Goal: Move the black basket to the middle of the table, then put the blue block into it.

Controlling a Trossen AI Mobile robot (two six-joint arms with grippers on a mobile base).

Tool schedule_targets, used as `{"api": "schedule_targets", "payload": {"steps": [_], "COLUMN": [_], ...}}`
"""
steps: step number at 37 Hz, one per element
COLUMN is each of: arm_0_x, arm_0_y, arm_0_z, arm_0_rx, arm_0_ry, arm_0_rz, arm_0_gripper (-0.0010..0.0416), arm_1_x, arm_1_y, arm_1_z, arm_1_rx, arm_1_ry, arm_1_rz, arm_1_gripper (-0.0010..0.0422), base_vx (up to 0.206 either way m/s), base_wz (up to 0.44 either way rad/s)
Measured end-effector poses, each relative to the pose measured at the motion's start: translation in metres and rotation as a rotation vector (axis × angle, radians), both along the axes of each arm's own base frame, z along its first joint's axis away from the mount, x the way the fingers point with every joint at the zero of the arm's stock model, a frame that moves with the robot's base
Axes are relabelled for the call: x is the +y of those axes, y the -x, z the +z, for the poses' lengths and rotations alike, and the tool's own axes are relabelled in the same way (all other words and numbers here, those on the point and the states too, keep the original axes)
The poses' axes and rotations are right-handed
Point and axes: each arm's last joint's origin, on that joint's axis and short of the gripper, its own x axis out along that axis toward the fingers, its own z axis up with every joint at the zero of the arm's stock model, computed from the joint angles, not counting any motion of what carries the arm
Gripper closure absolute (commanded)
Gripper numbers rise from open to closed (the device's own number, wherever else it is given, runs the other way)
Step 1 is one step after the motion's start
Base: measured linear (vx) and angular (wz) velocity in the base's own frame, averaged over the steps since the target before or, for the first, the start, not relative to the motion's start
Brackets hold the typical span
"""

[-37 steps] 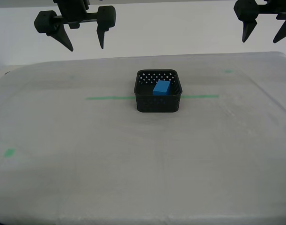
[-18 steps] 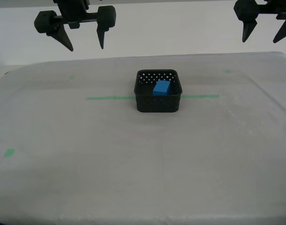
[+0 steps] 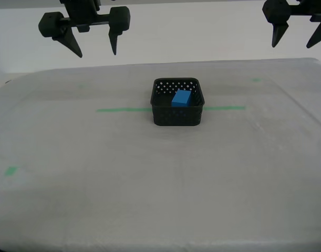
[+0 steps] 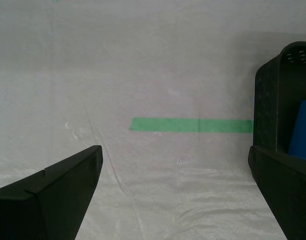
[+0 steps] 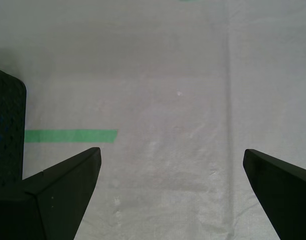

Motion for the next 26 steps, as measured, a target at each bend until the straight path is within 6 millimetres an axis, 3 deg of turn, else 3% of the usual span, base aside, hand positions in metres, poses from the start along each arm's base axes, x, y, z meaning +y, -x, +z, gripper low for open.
{"api": "schedule_targets", "payload": {"steps": [26], "arm_0_x": [0.0004], "arm_0_y": [0.0000], "arm_0_z": [0.0000], "arm_0_rx": [0.000], "arm_0_ry": [0.000], "arm_0_rz": [0.001], "arm_0_gripper": [0.0007], "arm_1_x": [0.0000], "arm_1_y": [0.0000], "arm_1_z": [0.0000], "arm_1_rx": [0.000], "arm_1_ry": [0.000], "arm_1_rz": [0.000], "arm_1_gripper": [0.0012], "base_vx": [0.000], "base_wz": [0.000]}}
